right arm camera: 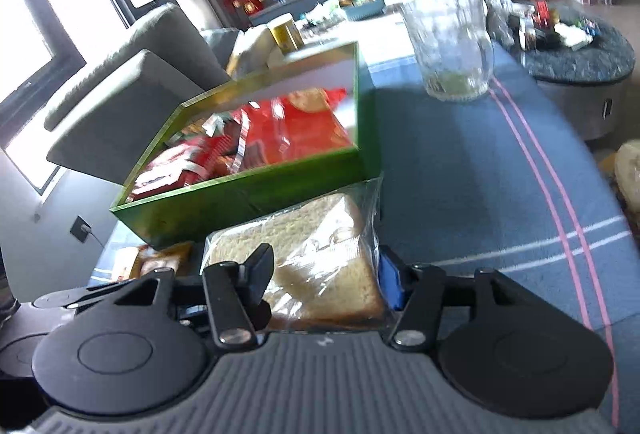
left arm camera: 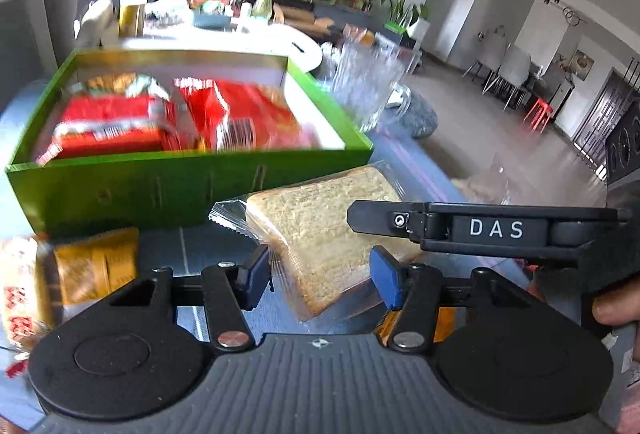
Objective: Organize snacks
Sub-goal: 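Lift the bread loaf with the right tool into the box and release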
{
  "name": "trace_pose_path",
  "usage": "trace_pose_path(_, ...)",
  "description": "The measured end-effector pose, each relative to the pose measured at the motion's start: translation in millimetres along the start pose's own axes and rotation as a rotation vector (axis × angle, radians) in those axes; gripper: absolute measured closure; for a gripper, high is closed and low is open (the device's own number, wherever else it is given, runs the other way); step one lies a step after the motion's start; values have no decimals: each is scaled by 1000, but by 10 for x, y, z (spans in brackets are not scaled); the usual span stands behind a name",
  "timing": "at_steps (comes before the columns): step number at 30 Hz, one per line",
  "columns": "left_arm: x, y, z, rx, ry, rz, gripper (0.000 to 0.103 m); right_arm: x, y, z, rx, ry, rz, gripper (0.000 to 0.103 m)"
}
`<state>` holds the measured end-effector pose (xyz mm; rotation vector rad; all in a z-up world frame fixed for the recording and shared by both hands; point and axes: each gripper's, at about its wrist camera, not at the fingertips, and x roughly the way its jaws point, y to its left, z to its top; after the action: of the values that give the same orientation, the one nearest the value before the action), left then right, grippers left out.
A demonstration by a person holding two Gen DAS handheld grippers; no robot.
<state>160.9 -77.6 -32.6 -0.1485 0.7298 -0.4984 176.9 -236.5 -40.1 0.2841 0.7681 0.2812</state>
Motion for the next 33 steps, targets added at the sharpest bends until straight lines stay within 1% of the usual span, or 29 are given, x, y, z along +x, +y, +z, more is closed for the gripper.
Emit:
trace_pose_path(3, -180, -13, 46, 9, -44, 1, 53, -134, 107, 39, -19, -43, 10, 68)
trace_pose_path(7, -373, -7, 125, 16, -93, 5, 53, -287, 214, 104, -23, -89, 45, 68)
trace_pose_path(12, -524, 0, 278, 33, -139, 21, 52, -344, 345, 212, -32, -126, 74, 68)
trace_pose_path(16, -556, 55, 400, 35, -159, 35, 52, -349, 431, 330, -42, -154, 83, 68)
trace_pose_path(20, -513, 118, 555, 30, -168, 41, 52, -309, 493, 464, -44, -172, 84, 68)
trace_pose_path(25, -388, 168, 772, 47, -171, 58, 52, -219, 473, 632, -1, -200, 89, 67)
trace_pose_path(29, -281, 253, 921, 45, -173, 66, 52, -105, 430, 755, 33, -202, 101, 67)
trace_pose_path(33, -134, 326, 1047, 44, -158, 71, 52, -11, 405, 830, 46, -195, 116, 67)
